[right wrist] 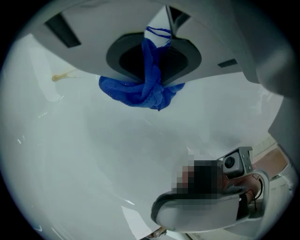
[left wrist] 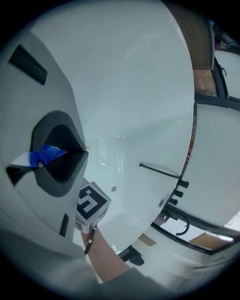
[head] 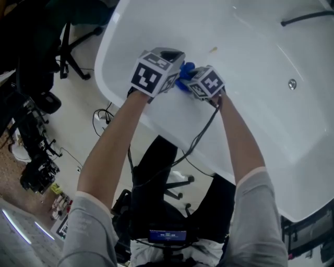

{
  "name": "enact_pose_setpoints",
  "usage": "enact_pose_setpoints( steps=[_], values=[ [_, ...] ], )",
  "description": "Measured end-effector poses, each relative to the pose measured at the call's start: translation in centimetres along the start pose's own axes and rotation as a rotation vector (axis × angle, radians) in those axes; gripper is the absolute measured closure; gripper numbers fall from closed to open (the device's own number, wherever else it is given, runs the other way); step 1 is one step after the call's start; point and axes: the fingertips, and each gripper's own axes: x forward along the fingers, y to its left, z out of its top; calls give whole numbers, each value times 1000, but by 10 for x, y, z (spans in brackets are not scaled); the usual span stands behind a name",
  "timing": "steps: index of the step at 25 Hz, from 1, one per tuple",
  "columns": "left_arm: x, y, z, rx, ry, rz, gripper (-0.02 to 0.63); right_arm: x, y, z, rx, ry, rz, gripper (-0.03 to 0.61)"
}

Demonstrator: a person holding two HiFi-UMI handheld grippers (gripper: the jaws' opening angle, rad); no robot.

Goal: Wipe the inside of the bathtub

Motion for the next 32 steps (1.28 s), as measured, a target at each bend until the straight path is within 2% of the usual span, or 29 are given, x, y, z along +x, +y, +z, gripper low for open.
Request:
enact_pose_setpoints(
  steps=[4, 9, 13, 16, 19, 22, 24, 28, 32],
  values=[
    [17, 6, -8, 32, 35, -20, 612, 17, -15, -5, 50, -21, -4, 499],
    [40, 0, -14, 27, 71, -46, 611, 29, -41, -19, 103, -33, -15, 497],
    [55, 5, -16, 34, 94, -34, 612, 41, -59, -26, 92, -2, -44, 498],
    [68, 5, -8, 35, 86, -33, 612, 48, -77, -30, 77, 27, -83, 497],
    [77, 4, -9, 35, 83, -37, 612, 62, -78, -29, 49, 31, -87, 497],
    [81, 6, -15, 31, 85, -37, 612, 74, -100, -55, 43, 149, -185, 497],
    [82, 8, -19, 27, 91, -35, 612, 72, -119, -65, 33, 191, -265, 497],
    [84, 10, -23, 23, 94, -35, 612, 58, -147, -66, 34, 158, -365, 499],
    [87, 7, -22, 20, 83, -42, 611, 36, -167, -59, 31, 112, -411, 497]
  ],
)
